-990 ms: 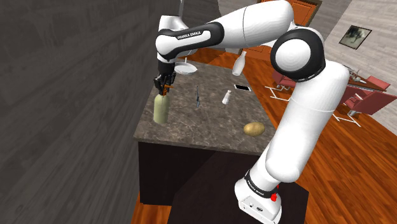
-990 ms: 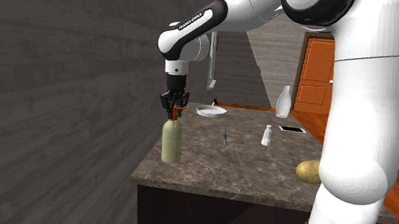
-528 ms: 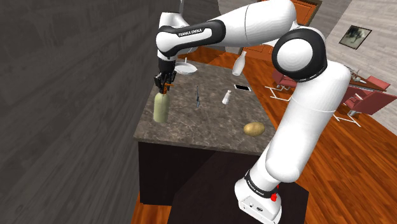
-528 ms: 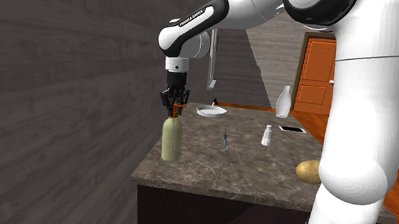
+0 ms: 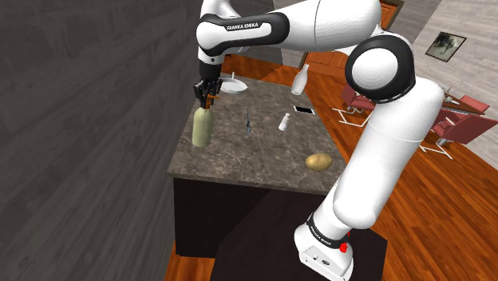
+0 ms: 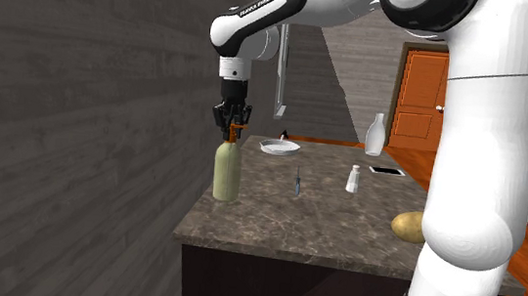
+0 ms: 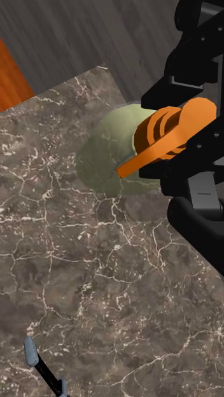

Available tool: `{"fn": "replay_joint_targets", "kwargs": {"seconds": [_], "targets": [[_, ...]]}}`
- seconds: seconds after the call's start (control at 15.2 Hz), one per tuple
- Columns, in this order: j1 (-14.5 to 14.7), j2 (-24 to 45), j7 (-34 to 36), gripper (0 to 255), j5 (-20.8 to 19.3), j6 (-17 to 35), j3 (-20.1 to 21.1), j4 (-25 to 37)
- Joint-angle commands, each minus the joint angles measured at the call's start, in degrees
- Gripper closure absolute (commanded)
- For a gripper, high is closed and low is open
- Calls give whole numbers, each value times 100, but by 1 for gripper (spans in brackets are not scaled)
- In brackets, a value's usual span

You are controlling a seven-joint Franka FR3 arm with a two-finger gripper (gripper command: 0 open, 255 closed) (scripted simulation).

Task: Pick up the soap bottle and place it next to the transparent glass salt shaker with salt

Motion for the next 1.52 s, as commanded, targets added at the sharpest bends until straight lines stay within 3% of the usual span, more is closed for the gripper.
{"fn": "replay_joint_targets", "kwargs": {"seconds": [0.0,1.45], "targets": [[3,-26,9,255,-1,-156,2,130],[-1,48,33,255,-6,-1881,0,1930]]}}
